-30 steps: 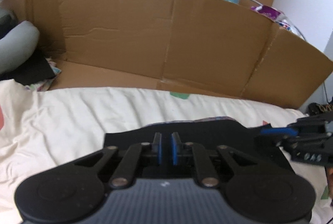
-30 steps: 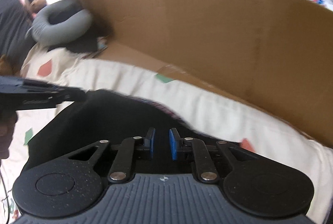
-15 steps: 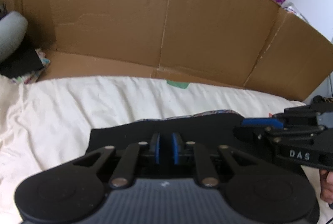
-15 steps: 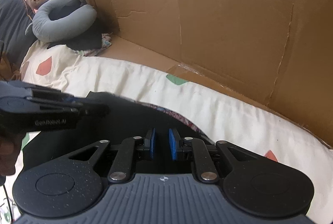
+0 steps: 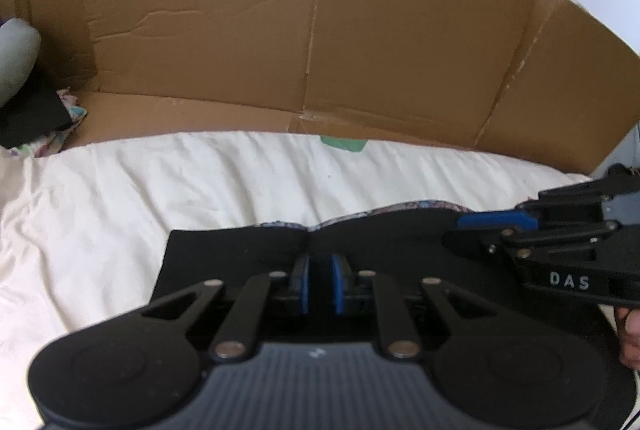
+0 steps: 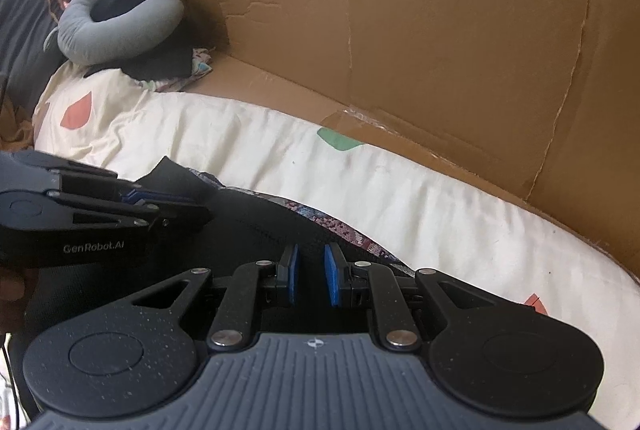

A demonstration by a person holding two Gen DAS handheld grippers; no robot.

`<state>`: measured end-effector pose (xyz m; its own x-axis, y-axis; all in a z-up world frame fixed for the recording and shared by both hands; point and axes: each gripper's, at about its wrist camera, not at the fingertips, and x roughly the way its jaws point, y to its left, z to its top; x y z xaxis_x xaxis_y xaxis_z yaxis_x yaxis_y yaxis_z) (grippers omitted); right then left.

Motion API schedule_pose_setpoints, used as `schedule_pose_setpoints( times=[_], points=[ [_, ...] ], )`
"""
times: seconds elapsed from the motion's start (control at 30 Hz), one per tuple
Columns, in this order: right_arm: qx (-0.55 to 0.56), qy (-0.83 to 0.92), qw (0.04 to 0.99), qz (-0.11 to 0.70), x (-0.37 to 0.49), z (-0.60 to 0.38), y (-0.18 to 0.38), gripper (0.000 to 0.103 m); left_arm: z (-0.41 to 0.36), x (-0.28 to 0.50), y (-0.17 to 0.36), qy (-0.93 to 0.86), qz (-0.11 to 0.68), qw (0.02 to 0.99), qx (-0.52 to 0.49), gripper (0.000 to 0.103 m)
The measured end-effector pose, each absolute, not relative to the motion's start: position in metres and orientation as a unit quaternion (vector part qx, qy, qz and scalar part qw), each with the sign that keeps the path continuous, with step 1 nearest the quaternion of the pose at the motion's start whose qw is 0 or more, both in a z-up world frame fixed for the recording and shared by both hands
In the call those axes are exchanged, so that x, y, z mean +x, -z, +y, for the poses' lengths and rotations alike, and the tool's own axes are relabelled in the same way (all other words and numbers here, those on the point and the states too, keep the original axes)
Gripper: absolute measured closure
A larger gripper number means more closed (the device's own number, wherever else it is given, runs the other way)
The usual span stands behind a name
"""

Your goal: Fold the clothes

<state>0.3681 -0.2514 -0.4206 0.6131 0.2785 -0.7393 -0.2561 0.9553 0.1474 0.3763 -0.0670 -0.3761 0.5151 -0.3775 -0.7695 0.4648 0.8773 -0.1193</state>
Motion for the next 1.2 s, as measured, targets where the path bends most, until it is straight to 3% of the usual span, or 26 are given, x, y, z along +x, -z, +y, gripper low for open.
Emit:
schedule_pose_setpoints(
  times=[0.2,0.53,0.63,1.2],
  points=[
    [0.017,-0.153,0.918,0.366,0.339,-0.247,0.391,0.083,-0.063,0.349,0.333,0.256,0.381,0.887,0.05,0.092],
    [-0.008,-0.163,0.91,0.381,0.316,-0.239,0.403,0.082,-0.067,0.325,0.365,0.269,0.407,0.872,0.049,0.091],
    [-0.007,-0.155,0.907,0.391,0.315,-0.242,0.411,0.077,-0.065,0.326,0.372,0.267,0.404,0.873,0.062,0.09],
    [0.015,-0.158,0.914,0.373,0.284,-0.263,0.39,0.076,-0.051,0.298,0.347,0.253,0.39,0.885,0.04,0.087]
  ],
)
